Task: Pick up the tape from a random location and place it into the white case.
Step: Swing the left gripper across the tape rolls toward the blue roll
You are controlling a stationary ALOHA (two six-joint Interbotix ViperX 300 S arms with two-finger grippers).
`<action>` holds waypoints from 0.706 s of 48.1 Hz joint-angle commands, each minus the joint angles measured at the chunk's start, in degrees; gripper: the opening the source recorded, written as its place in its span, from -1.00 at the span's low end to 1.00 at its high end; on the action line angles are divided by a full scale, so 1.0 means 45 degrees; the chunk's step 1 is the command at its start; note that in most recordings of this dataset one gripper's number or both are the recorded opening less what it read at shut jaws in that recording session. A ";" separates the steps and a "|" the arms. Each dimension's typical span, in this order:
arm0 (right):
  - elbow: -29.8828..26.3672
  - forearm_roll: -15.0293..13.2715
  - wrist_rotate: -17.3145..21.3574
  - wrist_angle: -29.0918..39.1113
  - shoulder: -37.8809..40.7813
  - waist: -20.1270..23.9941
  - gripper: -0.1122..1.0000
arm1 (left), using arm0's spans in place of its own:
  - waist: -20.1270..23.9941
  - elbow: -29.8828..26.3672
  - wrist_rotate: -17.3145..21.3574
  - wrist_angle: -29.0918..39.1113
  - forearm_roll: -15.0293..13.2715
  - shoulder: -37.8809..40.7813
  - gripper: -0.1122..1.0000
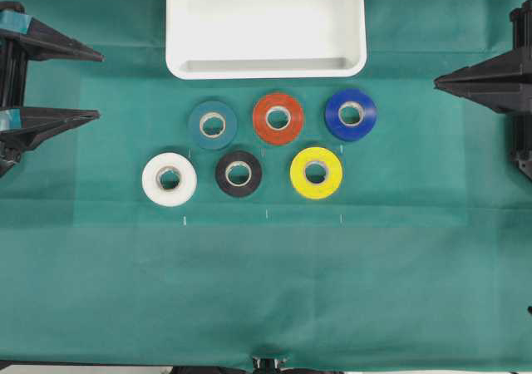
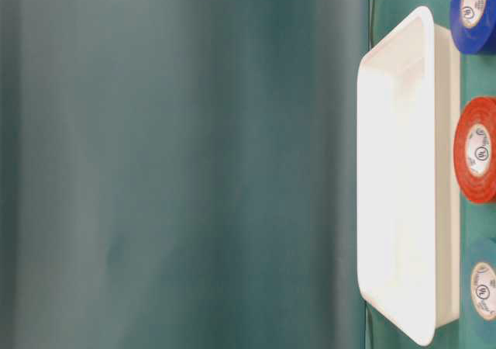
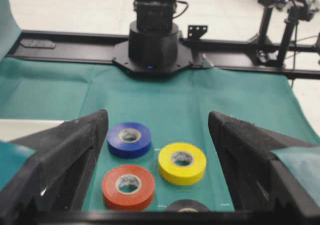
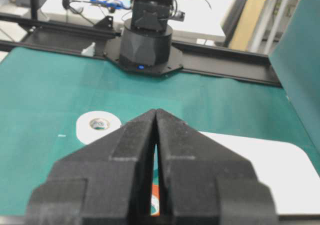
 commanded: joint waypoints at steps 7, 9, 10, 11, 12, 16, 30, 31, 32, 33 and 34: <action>-0.0352 -0.0020 -0.0020 -0.0059 0.0078 -0.0039 -0.80 | -0.0020 -0.0312 0.0000 -0.0566 -0.0020 0.0762 0.78; -0.0352 -0.0020 -0.0020 -0.0059 0.0098 -0.0039 -0.80 | -0.0020 -0.0410 0.0000 -0.0684 -0.0020 0.1074 0.78; -0.0352 -0.0020 -0.0020 -0.0059 0.0078 -0.0039 -0.80 | -0.0020 -0.0469 0.0000 -0.0762 -0.0020 0.1250 0.78; -0.0352 -0.0020 -0.0020 -0.0059 0.0078 -0.0039 -0.80 | 0.0000 -0.0566 0.0000 -0.0840 -0.0020 0.1426 0.78; -0.0352 -0.0020 -0.0020 -0.0059 0.0098 -0.0039 -0.80 | -0.0020 -0.0645 0.0020 -0.0918 -0.0020 0.1621 0.78; -0.0352 -0.0020 -0.0020 -0.0059 0.0078 -0.0039 -0.80 | -0.0020 -0.0996 0.0059 -0.1230 -0.0020 0.2363 0.78; -0.0352 -0.0020 -0.0020 -0.0059 0.0098 -0.0039 -0.80 | 0.0020 -0.3047 0.0098 -0.2051 -0.0020 0.5527 0.77; -0.0352 -0.0020 -0.0020 -0.0059 0.0078 -0.0039 -0.80 | 0.0020 -0.3223 0.0098 -0.2051 -0.0020 0.5762 0.77; -0.0352 -0.0020 -0.0020 -0.0059 0.0078 -0.0039 -0.80 | 0.0020 -0.3379 0.0098 -0.2051 -0.0020 0.5977 0.77; -0.0352 -0.0020 -0.0020 -0.0059 0.0078 -0.0039 -0.80 | 0.0020 -0.3555 0.0098 -0.2051 -0.0020 0.6211 0.77; -0.0352 -0.0020 -0.0039 -0.0039 0.0078 -0.0039 -0.80 | 0.0020 -0.3730 0.0078 -0.2051 -0.0020 0.6445 0.77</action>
